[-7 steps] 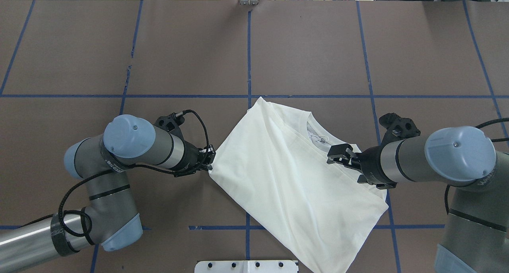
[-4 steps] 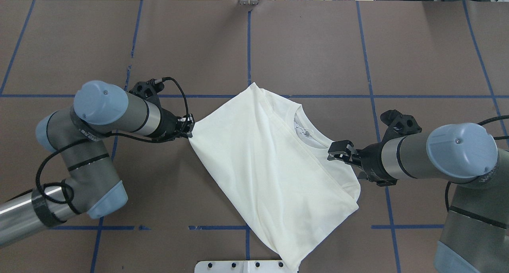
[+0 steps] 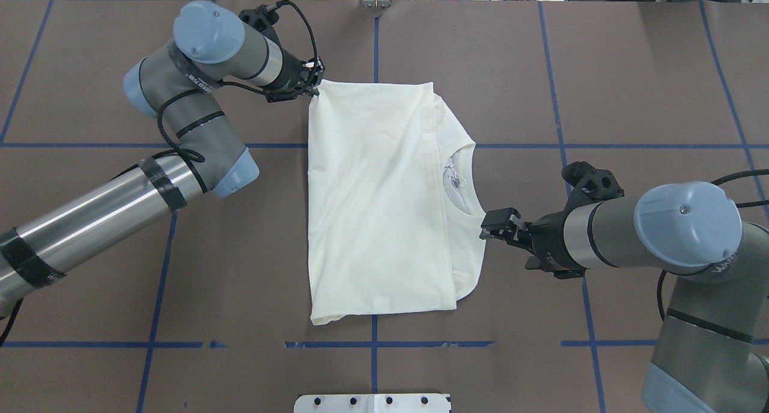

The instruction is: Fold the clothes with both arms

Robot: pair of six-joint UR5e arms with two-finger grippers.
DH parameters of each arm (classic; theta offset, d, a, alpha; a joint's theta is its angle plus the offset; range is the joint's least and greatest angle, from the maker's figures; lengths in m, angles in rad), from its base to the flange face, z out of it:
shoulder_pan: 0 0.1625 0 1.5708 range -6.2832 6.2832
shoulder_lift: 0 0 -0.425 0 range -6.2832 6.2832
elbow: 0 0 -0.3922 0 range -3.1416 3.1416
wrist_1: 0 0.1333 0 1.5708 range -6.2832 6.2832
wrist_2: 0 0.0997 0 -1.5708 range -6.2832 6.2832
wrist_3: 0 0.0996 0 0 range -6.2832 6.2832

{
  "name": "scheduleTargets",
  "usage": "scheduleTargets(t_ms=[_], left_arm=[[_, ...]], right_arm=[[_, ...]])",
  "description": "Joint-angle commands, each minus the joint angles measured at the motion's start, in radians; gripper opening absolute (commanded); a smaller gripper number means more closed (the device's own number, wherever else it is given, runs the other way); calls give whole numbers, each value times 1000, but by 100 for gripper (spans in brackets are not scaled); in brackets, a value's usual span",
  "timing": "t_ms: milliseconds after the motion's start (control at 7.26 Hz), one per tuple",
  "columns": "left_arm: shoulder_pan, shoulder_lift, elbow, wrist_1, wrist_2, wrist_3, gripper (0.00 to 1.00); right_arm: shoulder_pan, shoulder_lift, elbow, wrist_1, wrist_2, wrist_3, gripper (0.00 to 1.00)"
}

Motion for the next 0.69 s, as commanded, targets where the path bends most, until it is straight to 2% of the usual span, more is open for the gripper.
scheduleTargets(t_ms=[0, 138, 413, 551], left_arm=[[-12, -23, 16, -28, -8, -2, 55], [-17, 29, -102, -14, -65, -6, 61], [-15, 145, -304, 45, -85, -11, 62], [-14, 155, -305, 47, -84, -11, 62]], right_arm=[[-37, 24, -9, -2, -49, 5, 100], [-97, 26, -23, -2, -114, 31, 100], [-242, 58, -85, -15, -250, 147, 100], [-257, 128, -134, -52, -289, 164, 99]])
